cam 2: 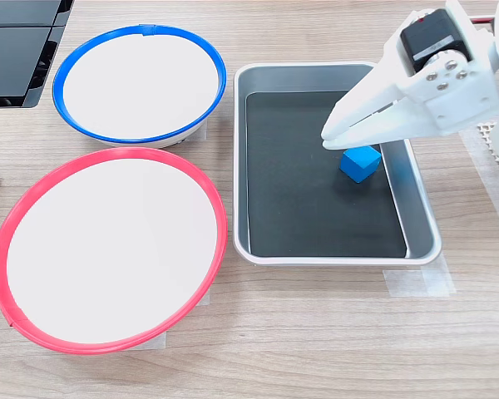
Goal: Move a blue block from tray to blue dish
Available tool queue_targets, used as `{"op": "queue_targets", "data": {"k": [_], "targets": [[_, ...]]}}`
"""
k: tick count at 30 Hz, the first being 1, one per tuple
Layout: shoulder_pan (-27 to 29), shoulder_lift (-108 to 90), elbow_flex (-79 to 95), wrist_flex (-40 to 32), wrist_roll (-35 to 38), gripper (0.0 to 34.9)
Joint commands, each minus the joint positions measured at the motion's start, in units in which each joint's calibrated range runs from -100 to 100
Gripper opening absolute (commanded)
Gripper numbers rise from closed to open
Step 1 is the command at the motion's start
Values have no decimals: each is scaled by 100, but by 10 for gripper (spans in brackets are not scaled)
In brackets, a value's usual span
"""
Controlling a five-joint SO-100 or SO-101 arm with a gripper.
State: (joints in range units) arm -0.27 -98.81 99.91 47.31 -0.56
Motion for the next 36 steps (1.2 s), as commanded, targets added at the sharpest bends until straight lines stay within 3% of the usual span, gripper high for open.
{"op": "queue_targets", "data": {"k": [1,11,20,25,27,31,36], "targets": [[22,-26,9,19,-5,3],[-204,68,-18,44,117,3],[389,2746,-2576,1613,1455,7],[596,3923,-3569,2339,2056,132],[615,4307,-3578,2298,2227,163],[615,4947,-3450,1943,2535,191],[681,5288,-3041,1538,2911,170]]}}
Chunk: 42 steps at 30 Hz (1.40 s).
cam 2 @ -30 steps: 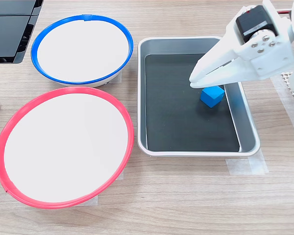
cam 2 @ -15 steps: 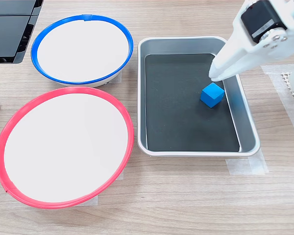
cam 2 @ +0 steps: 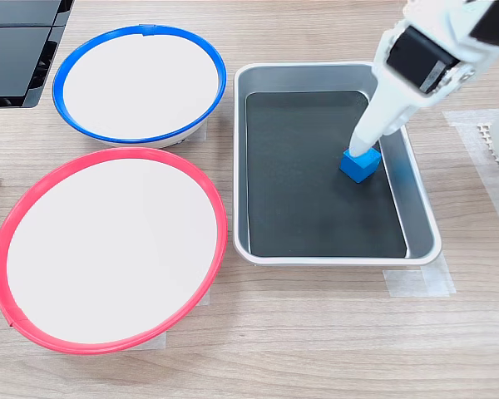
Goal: Move a blue block from tray to blue dish
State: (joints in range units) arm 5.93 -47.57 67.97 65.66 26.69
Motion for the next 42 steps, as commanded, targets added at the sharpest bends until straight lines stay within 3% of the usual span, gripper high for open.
{"op": "queue_targets", "data": {"k": [1,11,13,14,15,18,21,24,33,37,39,40,42], "targets": [[71,173,236,-388,220,169],[71,395,809,-1354,278,158],[33,488,809,-1461,303,104],[5,557,764,-1477,303,30],[-5,591,718,-1469,293,4],[-80,872,54,-1098,186,2],[-184,1717,-1722,-553,-161,2],[-136,2604,-3324,-462,-493,2],[438,5461,-6437,-1816,-1011,3],[532,6177,-6665,-2559,-947,127],[541,6365,-6665,-2922,-923,206],[541,6390,-6656,-3087,-923,227],[532,6322,-6583,-3285,-938,230]]}}
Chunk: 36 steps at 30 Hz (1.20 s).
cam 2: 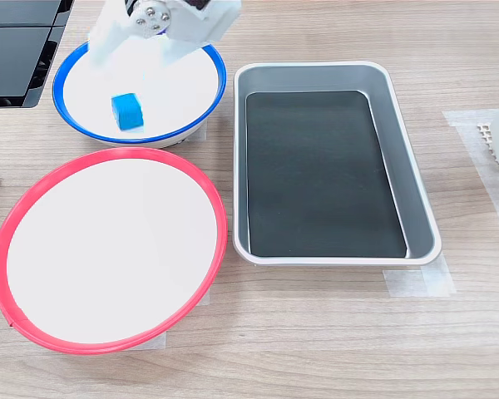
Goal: Move a blue block from tray to blue dish
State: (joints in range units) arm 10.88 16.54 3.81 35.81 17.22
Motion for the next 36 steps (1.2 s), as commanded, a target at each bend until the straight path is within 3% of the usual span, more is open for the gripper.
{"op": "queue_targets", "data": {"k": [1,2,4,6,12,17,22,30,36], "targets": [[17,-191,-49,-440,-10,221],[-1,-294,60,-556,-39,208],[-58,-694,452,-968,-239,79],[-152,-1257,1025,-1398,-508,3],[-576,-3756,3711,-2000,-1485,2],[-1065,-6665,6952,-2041,-1656,1],[-1140,-9957,9355,-877,-1729,1],[-1037,-11398,9619,963,-1880,1],[-990,-11560,9619,1161,-1910,3]]}}
